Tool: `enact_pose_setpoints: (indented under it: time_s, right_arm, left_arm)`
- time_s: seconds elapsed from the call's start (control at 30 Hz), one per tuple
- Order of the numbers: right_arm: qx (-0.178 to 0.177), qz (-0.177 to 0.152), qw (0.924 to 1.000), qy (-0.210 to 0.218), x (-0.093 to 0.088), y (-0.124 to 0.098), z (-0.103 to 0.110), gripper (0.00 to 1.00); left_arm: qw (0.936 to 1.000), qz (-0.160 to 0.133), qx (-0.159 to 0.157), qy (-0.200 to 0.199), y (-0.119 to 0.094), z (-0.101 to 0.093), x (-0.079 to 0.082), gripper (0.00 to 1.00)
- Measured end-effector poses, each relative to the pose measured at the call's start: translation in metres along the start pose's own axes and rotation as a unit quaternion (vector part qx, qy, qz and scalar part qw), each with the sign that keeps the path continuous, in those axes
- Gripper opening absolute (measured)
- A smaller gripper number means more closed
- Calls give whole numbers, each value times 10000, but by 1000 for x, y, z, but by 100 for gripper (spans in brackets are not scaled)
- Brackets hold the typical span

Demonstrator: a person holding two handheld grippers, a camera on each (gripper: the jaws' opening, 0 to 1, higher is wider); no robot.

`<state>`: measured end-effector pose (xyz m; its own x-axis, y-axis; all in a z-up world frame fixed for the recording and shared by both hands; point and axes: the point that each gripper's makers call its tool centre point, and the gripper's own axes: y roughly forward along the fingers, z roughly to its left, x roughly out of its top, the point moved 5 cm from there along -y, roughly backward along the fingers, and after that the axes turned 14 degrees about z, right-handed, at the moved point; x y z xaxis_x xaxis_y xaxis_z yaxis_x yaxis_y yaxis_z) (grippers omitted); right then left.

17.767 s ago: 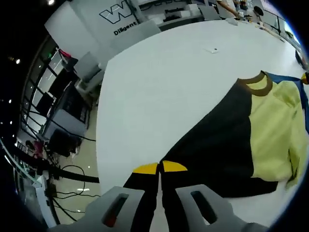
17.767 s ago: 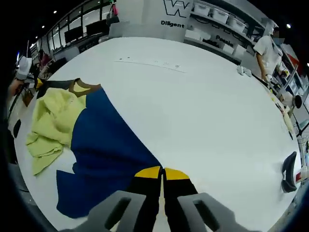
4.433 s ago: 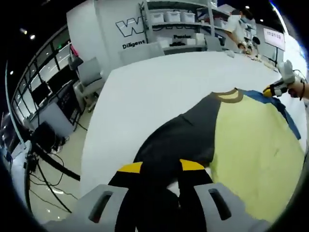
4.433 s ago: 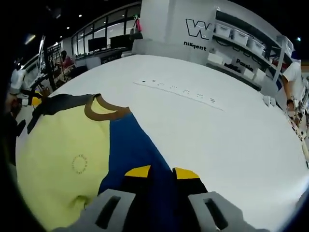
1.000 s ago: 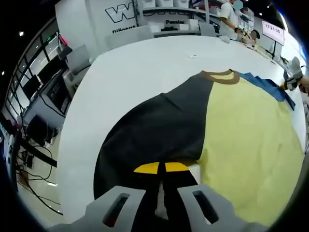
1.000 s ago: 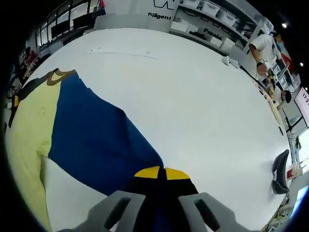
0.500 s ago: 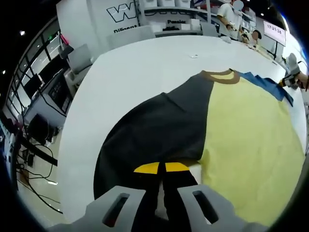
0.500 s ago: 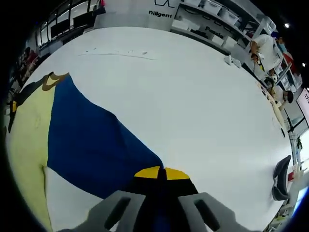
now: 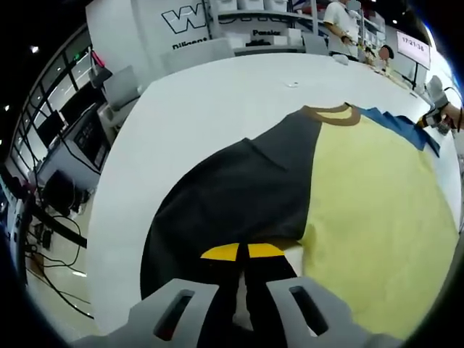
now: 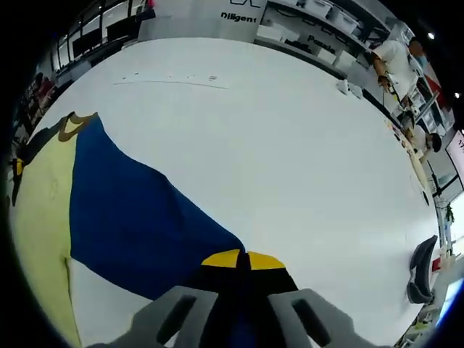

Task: Fold the garment on the visible template until the final outline fits inside the template.

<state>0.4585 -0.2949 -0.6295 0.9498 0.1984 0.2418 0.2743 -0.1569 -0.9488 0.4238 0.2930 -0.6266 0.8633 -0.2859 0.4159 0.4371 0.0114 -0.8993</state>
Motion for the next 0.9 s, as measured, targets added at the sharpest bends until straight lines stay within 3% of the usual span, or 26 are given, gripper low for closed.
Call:
enact_pose_setpoints:
  time_s: [0.1, 0.23, 0.33, 0.5, 0.63, 0.73, 0.9]
  right_arm:
    - [46, -94, 9999, -47, -1, -3, 2, 0]
    - [227, -473, 9986, -61, -1, -15, 6, 17]
    - [409, -824, 9957, -69, -3, -25, 9, 22]
    - [631, -1162, 9909, -243, -13, -37, 16, 33]
    - [747, -1150, 9900, -322, -29, -41, 19, 42]
    - [771, -1120, 9899, -390, -42, -42, 19, 45]
    - [877, -1034, 9900, -387, -65, -41, 20, 46]
  left_arm:
    - [10000, -8, -13, 51, -2, -2, -2, 5]
    - [9998, -75, 60, 180, -10, -5, -5, 15]
    - [9990, -403, -133, -124, -21, -8, -2, 25]
    - [9953, -669, -492, -489, -39, -17, -5, 42]
    - [9897, -962, -777, -724, -61, -26, -9, 59]
    - [9885, -1016, -851, -726, -73, -31, -14, 71]
    - [9856, -1170, -937, -778, -93, -41, -22, 80]
